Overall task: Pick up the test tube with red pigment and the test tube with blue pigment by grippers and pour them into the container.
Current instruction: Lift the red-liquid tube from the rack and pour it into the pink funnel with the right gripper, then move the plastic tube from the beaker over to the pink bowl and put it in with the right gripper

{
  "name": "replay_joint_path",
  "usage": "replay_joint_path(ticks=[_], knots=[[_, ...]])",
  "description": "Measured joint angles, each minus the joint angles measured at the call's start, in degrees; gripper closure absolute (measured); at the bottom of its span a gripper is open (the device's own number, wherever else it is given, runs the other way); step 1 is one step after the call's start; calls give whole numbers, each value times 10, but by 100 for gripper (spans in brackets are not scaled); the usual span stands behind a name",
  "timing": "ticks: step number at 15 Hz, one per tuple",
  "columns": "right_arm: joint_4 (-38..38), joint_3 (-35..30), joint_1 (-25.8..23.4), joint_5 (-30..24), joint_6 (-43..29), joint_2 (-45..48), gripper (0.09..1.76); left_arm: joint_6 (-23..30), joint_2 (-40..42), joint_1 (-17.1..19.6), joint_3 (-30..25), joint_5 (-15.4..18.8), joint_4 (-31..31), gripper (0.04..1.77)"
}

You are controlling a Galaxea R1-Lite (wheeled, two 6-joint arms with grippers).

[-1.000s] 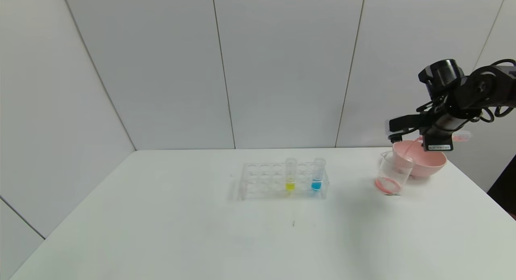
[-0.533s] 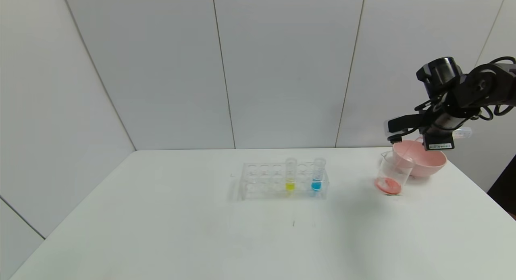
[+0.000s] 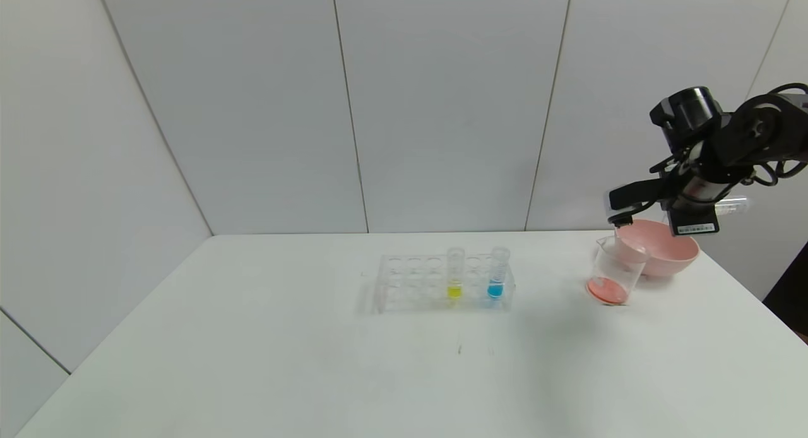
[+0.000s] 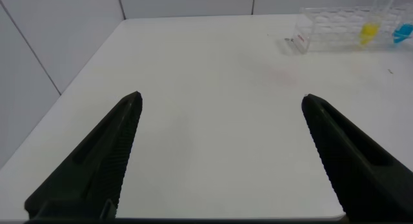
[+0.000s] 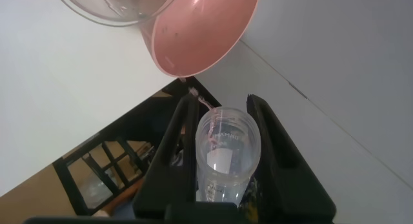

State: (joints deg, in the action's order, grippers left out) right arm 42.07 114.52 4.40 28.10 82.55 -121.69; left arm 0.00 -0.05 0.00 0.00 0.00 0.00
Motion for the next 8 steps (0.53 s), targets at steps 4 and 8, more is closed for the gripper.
replay_joint_path(ticks=[4, 8], knots=[[13, 0, 4, 17, -1, 7, 129, 0, 0, 0, 0, 0, 0, 5], [13, 0, 6, 17, -1, 10, 129, 0, 0, 0, 0, 0, 0, 5]])
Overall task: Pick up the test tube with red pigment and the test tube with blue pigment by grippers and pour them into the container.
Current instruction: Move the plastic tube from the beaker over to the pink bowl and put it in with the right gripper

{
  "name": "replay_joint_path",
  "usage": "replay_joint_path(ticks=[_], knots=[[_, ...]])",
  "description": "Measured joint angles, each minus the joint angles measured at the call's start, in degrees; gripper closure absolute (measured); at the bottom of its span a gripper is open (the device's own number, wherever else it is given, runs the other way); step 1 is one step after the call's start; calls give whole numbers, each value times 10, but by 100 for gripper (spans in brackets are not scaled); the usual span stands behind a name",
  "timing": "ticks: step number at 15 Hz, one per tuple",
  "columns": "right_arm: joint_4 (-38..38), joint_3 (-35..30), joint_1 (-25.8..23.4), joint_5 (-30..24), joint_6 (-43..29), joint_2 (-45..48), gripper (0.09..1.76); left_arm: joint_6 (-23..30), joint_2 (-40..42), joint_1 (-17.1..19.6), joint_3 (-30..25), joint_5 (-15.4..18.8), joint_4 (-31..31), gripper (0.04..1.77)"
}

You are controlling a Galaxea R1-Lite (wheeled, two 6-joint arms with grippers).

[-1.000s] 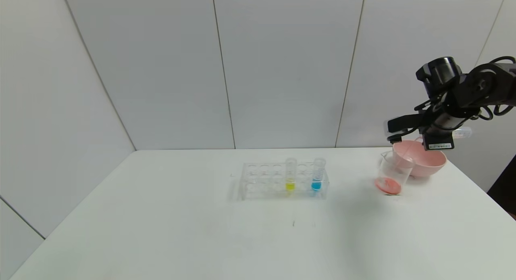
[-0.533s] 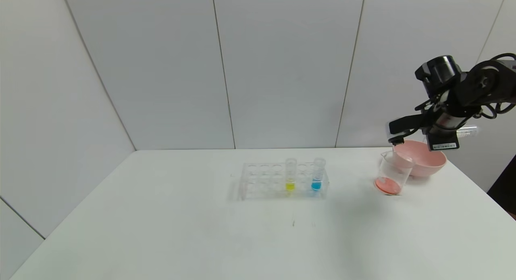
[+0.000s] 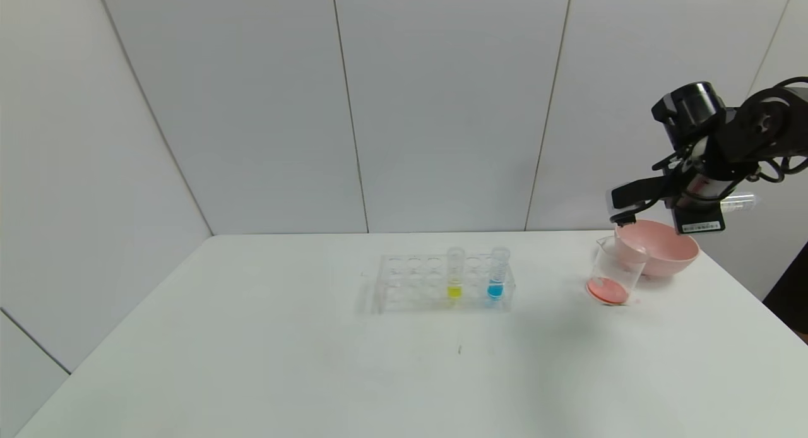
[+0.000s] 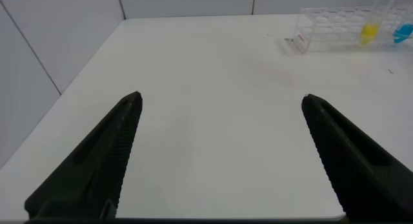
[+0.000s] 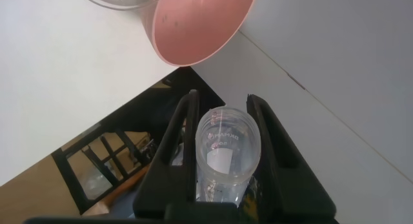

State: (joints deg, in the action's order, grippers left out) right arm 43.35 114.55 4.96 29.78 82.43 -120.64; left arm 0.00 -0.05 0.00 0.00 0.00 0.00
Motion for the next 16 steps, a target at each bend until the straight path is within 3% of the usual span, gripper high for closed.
replay_joint_path(ticks=[12, 16], knots=[[-9, 0, 0, -2, -4, 4, 129, 0, 0, 0, 0, 0, 0, 5], [-52, -1, -19, -48, -5, 5, 129, 0, 0, 0, 0, 0, 0, 5]])
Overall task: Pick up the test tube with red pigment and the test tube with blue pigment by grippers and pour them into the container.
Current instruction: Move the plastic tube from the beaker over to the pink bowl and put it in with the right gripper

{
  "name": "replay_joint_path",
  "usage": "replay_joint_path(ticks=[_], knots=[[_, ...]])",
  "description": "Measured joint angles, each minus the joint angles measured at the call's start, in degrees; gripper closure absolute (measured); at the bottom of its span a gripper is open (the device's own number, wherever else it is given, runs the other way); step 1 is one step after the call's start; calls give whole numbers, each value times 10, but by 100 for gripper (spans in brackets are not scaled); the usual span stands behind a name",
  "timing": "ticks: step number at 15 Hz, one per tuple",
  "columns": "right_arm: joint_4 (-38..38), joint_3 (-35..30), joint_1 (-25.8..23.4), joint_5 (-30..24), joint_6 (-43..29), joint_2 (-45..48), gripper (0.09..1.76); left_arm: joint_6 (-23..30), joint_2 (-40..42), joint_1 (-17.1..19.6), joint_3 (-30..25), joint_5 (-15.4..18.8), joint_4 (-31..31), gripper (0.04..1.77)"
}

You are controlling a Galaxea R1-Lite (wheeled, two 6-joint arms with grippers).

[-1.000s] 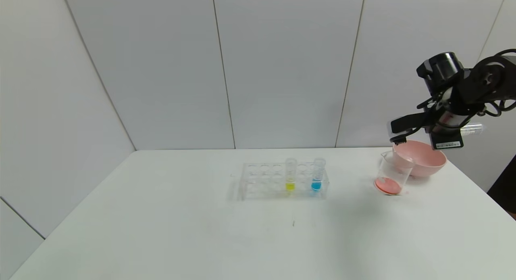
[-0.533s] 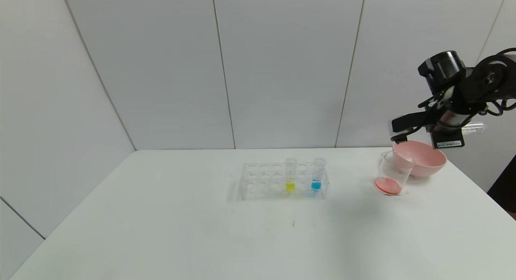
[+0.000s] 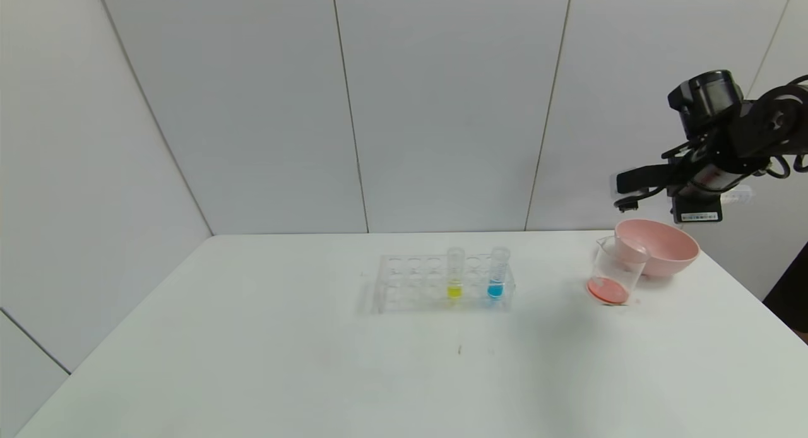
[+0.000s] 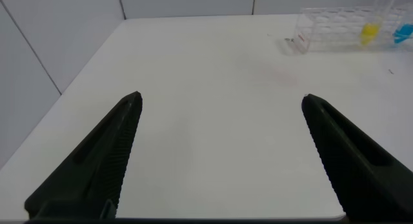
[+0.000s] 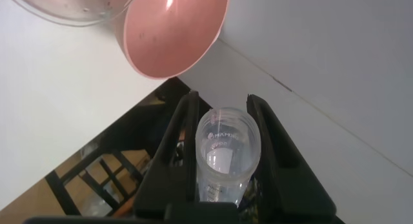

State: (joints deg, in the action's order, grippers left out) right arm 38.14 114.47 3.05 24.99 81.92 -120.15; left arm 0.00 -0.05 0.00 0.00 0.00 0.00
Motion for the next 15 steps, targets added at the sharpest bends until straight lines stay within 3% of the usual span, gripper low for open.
replay_joint_path(ticks=[3, 7, 11, 15], knots=[[-38, -1, -22, -97, -30, 0, 129, 0, 0, 0, 0, 0, 0, 5], [-57, -1, -49, -186, -108, -3, 129, 0, 0, 0, 0, 0, 0, 5], [-60, -9, -59, -286, -235, -1, 129, 0, 0, 0, 0, 0, 0, 5], [-100, -11, -65, -351, -383, 7, 129, 0, 0, 0, 0, 0, 0, 5]])
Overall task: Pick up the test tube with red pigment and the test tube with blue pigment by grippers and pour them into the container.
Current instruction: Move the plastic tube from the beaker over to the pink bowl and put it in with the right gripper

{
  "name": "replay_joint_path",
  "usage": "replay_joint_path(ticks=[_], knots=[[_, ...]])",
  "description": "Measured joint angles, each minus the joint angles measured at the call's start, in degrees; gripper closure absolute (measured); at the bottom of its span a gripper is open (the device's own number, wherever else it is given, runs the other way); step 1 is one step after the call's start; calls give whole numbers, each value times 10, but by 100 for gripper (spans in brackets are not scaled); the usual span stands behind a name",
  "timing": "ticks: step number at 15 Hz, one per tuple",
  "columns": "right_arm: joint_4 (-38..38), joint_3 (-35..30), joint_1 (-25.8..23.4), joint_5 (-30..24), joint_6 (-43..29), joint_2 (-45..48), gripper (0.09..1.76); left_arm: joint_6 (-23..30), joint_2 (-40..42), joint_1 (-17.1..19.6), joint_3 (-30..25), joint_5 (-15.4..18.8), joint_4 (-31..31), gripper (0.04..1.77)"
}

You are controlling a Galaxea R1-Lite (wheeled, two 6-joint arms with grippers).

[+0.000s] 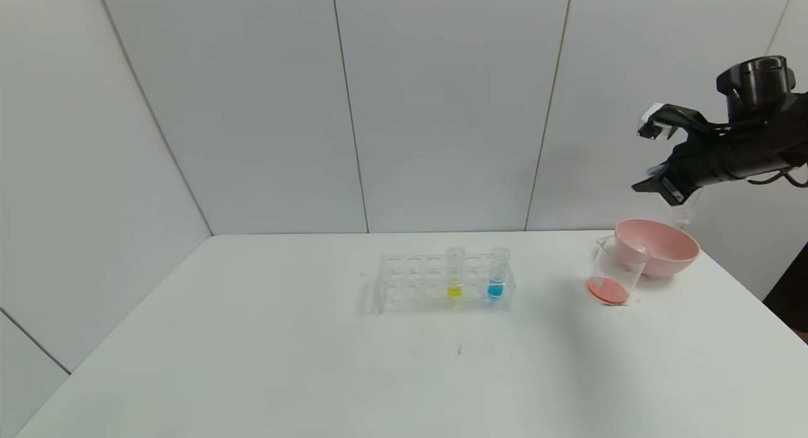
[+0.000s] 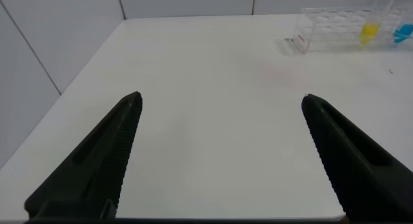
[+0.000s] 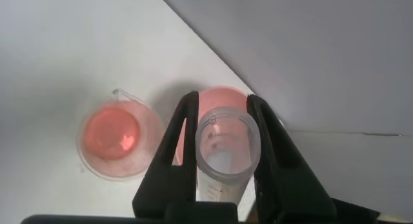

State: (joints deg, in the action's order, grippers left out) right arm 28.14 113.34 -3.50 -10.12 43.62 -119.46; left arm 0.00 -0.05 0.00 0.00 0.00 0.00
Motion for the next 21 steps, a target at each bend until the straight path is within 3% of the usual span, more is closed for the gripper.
replay_joint_path(ticks=[5, 9, 14, 16, 19, 21], knots=[[-43, -37, -7, -52, -195, 32, 129, 0, 0, 0, 0, 0, 0, 5], [-270, -143, -6, -55, -339, 55, 129, 0, 0, 0, 0, 0, 0, 5], [-396, -303, -14, -54, -395, 94, 129, 0, 0, 0, 0, 0, 0, 5], [-447, -361, -17, -54, -449, 120, 129, 0, 0, 0, 0, 0, 0, 5], [-536, -417, -26, -55, -481, 148, 129, 0, 0, 0, 0, 0, 0, 5], [-549, -436, -31, -56, -481, 159, 129, 0, 0, 0, 0, 0, 0, 5]])
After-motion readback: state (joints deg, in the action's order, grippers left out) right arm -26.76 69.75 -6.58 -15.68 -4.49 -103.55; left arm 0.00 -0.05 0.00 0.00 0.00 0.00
